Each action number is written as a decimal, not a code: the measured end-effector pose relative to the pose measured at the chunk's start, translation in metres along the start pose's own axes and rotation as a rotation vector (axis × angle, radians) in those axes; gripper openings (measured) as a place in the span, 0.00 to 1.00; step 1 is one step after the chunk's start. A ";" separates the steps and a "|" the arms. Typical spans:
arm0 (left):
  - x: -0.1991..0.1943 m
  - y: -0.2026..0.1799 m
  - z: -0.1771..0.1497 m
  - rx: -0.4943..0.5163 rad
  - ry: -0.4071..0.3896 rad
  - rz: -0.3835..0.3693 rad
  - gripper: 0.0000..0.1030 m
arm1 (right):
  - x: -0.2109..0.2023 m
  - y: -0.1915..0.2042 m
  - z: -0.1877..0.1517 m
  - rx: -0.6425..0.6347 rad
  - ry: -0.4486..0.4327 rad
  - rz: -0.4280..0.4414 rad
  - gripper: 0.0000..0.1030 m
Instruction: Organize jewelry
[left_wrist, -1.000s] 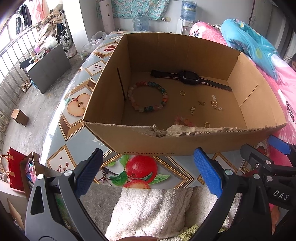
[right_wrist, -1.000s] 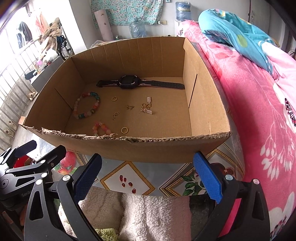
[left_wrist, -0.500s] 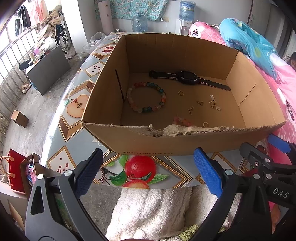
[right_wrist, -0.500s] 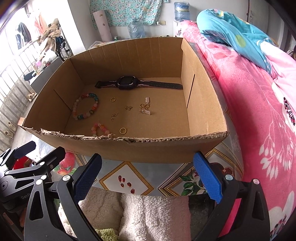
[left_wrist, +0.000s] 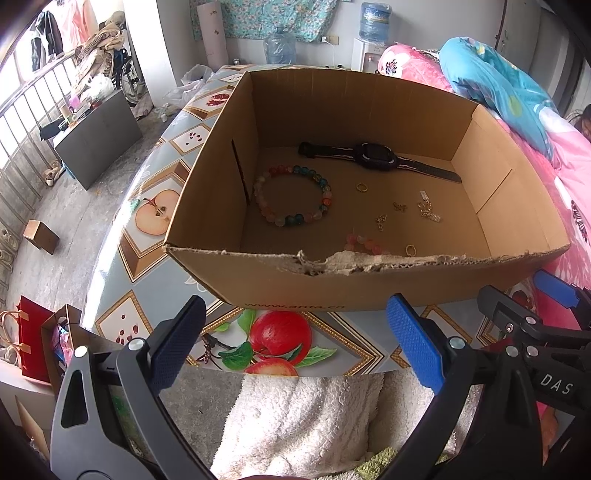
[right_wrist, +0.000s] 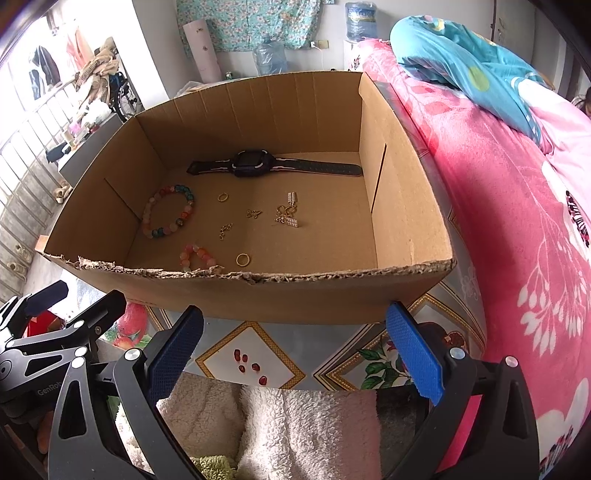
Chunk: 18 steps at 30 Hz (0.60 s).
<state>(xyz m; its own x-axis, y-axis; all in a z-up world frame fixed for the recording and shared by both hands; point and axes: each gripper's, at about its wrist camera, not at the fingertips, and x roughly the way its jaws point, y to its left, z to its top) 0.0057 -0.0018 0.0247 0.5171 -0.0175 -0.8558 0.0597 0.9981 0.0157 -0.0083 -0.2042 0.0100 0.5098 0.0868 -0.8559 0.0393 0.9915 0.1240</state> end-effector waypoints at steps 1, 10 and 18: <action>0.000 0.000 0.000 0.000 0.000 0.001 0.92 | 0.000 0.000 0.000 -0.001 0.000 0.000 0.94; 0.000 0.000 0.000 0.002 -0.001 0.005 0.92 | 0.001 0.000 0.000 0.003 0.005 0.002 0.94; 0.000 0.001 0.000 0.001 0.001 0.005 0.92 | 0.002 0.000 0.001 0.002 0.005 0.000 0.94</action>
<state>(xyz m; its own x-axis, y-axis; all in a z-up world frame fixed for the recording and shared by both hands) 0.0054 -0.0011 0.0246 0.5169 -0.0126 -0.8559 0.0577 0.9981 0.0201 -0.0069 -0.2045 0.0089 0.5055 0.0871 -0.8584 0.0415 0.9913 0.1250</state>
